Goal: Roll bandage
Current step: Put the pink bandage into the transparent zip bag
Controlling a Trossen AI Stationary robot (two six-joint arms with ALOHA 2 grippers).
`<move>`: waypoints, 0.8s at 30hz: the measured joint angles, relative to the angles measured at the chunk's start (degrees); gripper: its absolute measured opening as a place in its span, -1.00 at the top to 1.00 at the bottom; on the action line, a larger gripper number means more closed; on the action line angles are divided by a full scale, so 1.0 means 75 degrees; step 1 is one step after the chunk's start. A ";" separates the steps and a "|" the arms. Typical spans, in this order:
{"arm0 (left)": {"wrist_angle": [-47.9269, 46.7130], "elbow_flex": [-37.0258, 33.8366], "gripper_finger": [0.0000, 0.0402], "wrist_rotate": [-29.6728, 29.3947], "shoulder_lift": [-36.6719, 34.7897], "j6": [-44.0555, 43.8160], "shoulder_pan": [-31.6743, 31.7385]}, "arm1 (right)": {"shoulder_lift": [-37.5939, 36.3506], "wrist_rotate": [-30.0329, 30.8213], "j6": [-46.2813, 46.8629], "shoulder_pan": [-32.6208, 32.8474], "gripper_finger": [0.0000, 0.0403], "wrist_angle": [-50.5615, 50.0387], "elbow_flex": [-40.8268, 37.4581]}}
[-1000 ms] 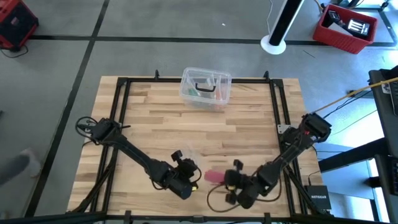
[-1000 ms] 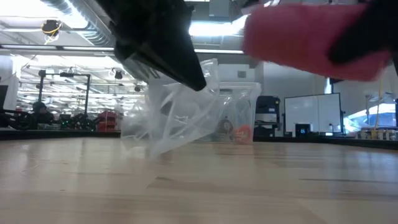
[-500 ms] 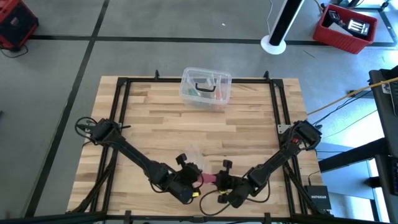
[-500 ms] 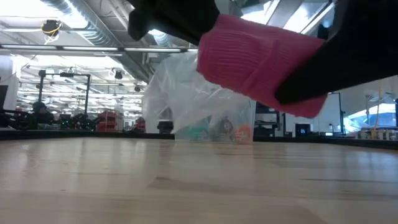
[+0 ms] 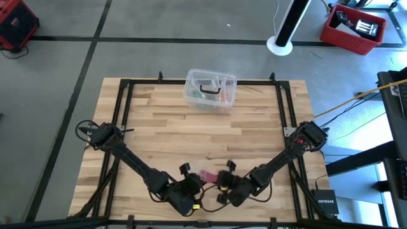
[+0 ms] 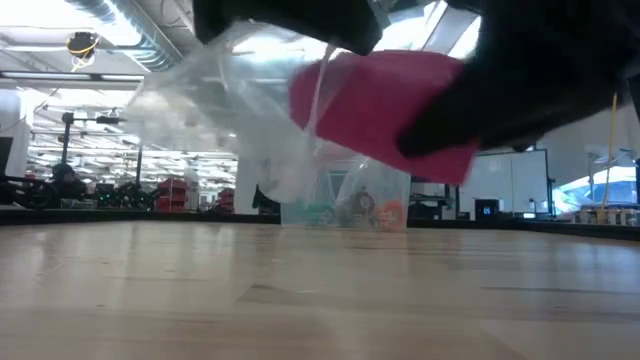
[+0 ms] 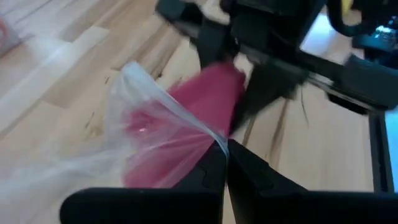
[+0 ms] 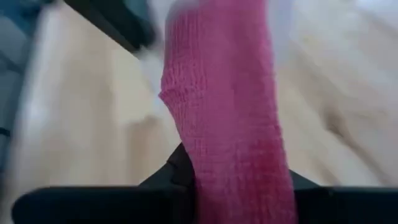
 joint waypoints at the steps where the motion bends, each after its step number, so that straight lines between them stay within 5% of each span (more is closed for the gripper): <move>1: 0.0046 0.0000 0.99 0.0000 0.0000 0.0057 0.0034 | 0.0000 -0.0220 -0.0031 -0.0048 0.62 0.0300 0.0002; 6: 0.0188 -0.0003 0.99 0.0028 0.0000 0.0122 0.0080 | 0.0003 -0.1593 0.0345 -0.0401 0.63 0.0705 0.0003; 12: 0.0850 -0.0075 0.99 0.0127 0.0077 0.0467 -0.0003 | -0.0020 -0.1857 0.0586 -0.0754 0.60 0.1481 -0.0003; 24: 0.1164 -0.0449 0.99 0.0164 0.0055 0.0213 -0.0086 | 0.0006 -0.1806 0.0029 -0.0763 -0.20 0.1817 -0.0017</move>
